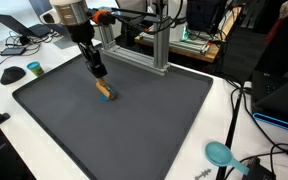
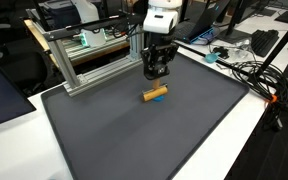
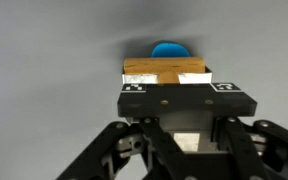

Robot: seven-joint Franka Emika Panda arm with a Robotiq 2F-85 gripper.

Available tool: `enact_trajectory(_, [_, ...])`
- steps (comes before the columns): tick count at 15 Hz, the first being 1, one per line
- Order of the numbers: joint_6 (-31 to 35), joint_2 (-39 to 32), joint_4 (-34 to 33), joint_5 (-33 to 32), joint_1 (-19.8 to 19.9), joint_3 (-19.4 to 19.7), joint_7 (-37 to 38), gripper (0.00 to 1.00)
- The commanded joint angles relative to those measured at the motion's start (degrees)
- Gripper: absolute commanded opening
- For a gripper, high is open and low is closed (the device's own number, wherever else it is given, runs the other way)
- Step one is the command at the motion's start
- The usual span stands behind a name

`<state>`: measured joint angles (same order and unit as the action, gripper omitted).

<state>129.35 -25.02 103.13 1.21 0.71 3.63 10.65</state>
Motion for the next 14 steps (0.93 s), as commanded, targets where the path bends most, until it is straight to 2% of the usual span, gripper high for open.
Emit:
enact_trajectory(1, [4.5, -3.9, -0.6, 1.8, 0.8, -1.0, -1.5, 0.22])
enact_trajectory(14, [6.4, -4.8, -0.8, 2.2, 0.8, -1.1, -1.3, 0.22])
